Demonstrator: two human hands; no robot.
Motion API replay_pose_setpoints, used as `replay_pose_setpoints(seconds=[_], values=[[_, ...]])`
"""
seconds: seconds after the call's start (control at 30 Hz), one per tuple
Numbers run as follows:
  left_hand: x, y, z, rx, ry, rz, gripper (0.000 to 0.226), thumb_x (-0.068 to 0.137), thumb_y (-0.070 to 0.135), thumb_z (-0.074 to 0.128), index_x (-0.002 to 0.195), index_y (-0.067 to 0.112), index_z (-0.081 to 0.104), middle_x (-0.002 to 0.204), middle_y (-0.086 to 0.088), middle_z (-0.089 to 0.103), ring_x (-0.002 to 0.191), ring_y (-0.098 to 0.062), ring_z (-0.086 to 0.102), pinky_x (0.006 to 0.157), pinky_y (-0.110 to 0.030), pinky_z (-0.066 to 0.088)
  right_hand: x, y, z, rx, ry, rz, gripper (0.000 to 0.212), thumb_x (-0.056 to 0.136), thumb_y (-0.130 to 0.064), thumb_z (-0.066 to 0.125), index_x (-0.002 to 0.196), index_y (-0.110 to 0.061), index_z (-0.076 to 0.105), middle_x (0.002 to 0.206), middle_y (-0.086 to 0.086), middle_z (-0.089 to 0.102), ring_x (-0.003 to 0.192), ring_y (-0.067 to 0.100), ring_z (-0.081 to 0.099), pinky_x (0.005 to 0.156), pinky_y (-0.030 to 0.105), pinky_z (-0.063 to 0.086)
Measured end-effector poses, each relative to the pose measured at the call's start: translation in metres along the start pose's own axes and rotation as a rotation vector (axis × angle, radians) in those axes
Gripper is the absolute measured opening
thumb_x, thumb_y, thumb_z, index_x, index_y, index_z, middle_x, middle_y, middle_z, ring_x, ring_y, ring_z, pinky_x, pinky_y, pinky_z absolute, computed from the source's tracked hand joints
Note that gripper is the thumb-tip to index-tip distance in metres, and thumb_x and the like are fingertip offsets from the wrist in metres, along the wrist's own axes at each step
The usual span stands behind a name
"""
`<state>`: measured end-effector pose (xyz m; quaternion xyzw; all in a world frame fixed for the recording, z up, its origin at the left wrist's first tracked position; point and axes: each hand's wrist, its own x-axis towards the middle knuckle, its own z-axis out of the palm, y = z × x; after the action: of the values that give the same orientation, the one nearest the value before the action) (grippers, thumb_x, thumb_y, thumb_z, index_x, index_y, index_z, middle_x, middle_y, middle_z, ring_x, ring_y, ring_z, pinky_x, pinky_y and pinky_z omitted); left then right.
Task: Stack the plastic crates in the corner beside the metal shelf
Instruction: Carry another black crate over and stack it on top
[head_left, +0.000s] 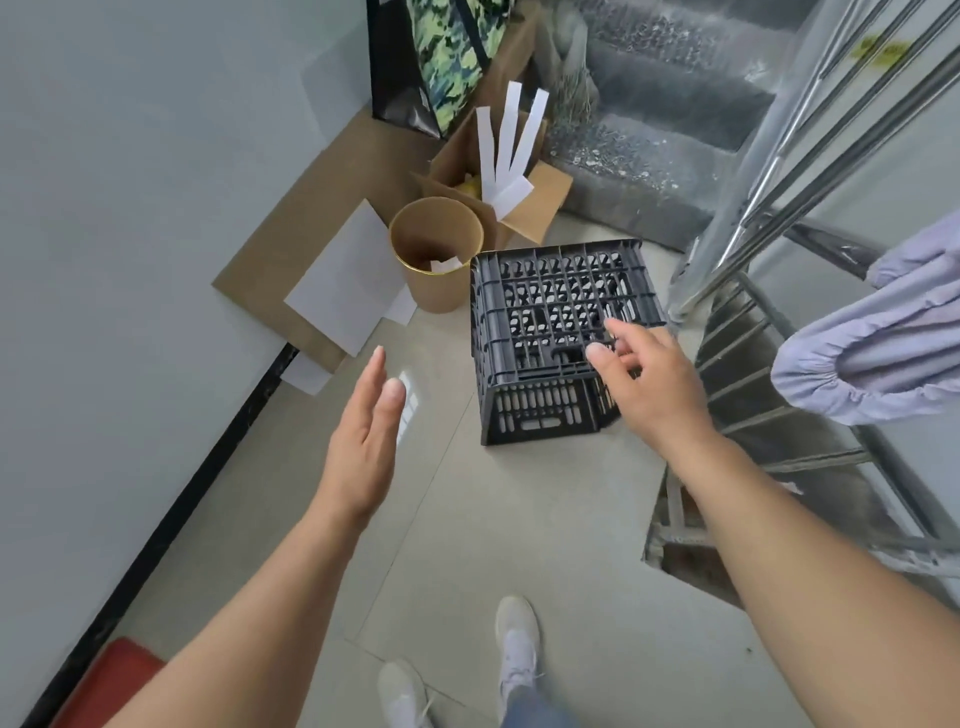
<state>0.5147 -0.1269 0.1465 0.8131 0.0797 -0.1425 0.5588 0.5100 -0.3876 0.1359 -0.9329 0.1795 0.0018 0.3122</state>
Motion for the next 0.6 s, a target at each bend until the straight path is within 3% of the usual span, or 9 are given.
replay_pose_setpoints(seconds=[0.1,0.2,0.37,0.6], values=[[0.027,-0.01,0.02,0.004,-0.008,-0.009,0.069,0.087,0.058,0.029,0.152,0.034,0.024,0.157,0.011,0.03,0.142,-0.002,0.028,0.104,-0.014,0.019,0.032,0.019,0.012,-0.066,-0.046,-0.01,0.047,0.093,-0.046,0.048,0.135,-0.026,0.051,0.121,0.004,0.056,0.102,0.018,0.06,0.094,0.047,0.045],[0.041,-0.025,0.037,-0.001,-0.011,-0.041,0.058,0.096,0.05,0.03,0.151,0.033,0.025,0.156,0.013,0.03,0.136,0.004,0.029,0.1,-0.006,0.02,0.056,0.037,0.029,-0.118,-0.099,-0.021,0.046,0.094,-0.044,0.046,0.136,-0.027,0.05,0.125,0.003,0.056,0.107,0.019,0.058,0.1,0.047,0.04],[0.053,-0.049,0.054,-0.049,-0.011,-0.103,0.071,0.084,0.059,0.03,0.151,0.034,0.026,0.157,0.01,0.032,0.141,-0.003,0.031,0.118,-0.03,0.025,0.082,0.062,0.051,-0.243,-0.207,-0.038,0.047,0.094,-0.044,0.046,0.139,-0.029,0.046,0.132,0.001,0.051,0.119,0.02,0.049,0.104,0.041,0.031],[0.056,-0.085,0.078,-0.077,0.022,-0.144,0.069,0.085,0.057,0.031,0.149,0.033,0.028,0.155,0.007,0.036,0.142,-0.005,0.033,0.119,-0.035,0.026,0.108,0.102,0.089,-0.388,-0.403,-0.056,0.048,0.091,-0.037,0.055,0.138,-0.034,0.045,0.133,0.0,0.047,0.127,0.019,0.04,0.108,0.038,0.023]])
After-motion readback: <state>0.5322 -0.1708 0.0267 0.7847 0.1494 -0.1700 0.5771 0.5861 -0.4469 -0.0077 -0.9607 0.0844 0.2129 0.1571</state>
